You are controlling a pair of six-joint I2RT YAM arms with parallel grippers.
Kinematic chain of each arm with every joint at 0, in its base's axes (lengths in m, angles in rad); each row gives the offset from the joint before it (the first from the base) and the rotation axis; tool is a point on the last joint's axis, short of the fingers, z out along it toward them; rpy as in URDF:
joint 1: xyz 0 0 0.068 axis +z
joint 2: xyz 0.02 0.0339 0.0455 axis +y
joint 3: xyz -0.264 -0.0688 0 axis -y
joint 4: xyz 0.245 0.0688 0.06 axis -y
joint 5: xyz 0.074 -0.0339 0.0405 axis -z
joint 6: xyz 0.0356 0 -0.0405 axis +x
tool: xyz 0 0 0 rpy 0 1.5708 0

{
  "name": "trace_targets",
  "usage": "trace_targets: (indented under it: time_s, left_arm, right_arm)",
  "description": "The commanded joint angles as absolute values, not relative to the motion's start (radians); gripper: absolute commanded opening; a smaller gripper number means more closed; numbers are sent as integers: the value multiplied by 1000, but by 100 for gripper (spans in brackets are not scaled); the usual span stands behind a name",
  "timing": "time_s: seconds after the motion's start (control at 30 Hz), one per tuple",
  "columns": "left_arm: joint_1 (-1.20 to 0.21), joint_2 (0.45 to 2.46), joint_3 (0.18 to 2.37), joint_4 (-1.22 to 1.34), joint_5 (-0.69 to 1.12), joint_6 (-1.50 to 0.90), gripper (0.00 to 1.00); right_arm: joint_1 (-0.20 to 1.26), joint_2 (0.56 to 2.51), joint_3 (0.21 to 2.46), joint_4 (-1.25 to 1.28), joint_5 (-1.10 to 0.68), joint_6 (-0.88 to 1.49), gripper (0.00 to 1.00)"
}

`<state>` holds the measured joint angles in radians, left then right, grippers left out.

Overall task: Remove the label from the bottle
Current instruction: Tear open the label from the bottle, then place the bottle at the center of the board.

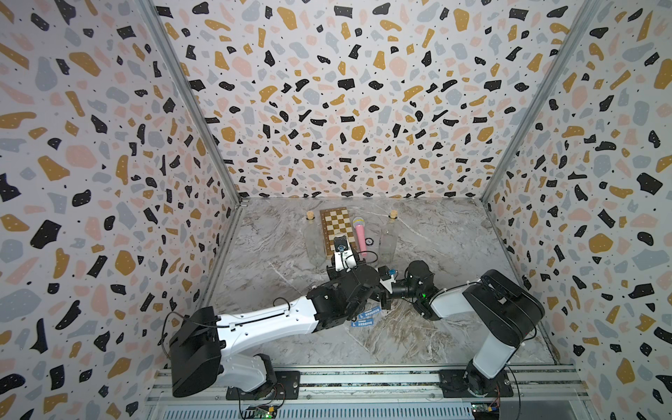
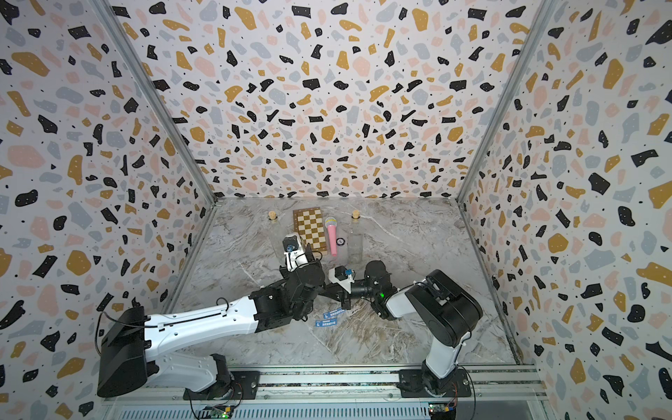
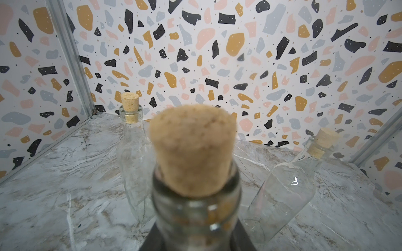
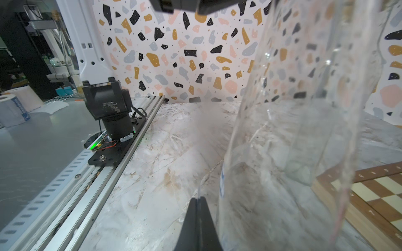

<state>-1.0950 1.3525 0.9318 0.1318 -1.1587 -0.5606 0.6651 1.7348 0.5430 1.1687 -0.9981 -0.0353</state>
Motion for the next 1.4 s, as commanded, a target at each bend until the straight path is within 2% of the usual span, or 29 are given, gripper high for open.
trace_targets:
  time_s: [0.0,0.07,0.17,0.5,0.7,0.87,1.0,1.23,1.37]
  left_arm:
    - [-1093,1322,931,186,-1183,-541,0]
    - [-1094,1323,932,186,-1181,-541,0]
    - [-1093,1321,930,188,-1178,-540,0]
    - [-1093,1322,919,215,-1183,-518,0]
    - [-1094,1316,920,211,-1184,-510,0]
    - [-1099,1299,926,184,-1182,-519,0]
    - [-1115,1294,948,126,-1201,-542,0]
    - [-1150,1301,1005,-15,-1280,-593,0]
    - [-1160,1302,1061,-223,-1331,-772,0]
  right_arm:
    - [664,1709,576,1084,-1062,-84,0]
    - [664,1706,578,1076,-1054,-83,0]
    - [664,1694,577,1058,-1045,-84,6]
    - [664,1644,535,1059,-976,-62,5]
    - [665,1565,476,1043,-869,-2,7]
    - [676,1414,369,977,-715,69,28]
    - [699,1312,304,969,-620,54,38]
    - [728,1284,290,971,-556,29,44]
    - [737,1284,279,981,-525,33,44]
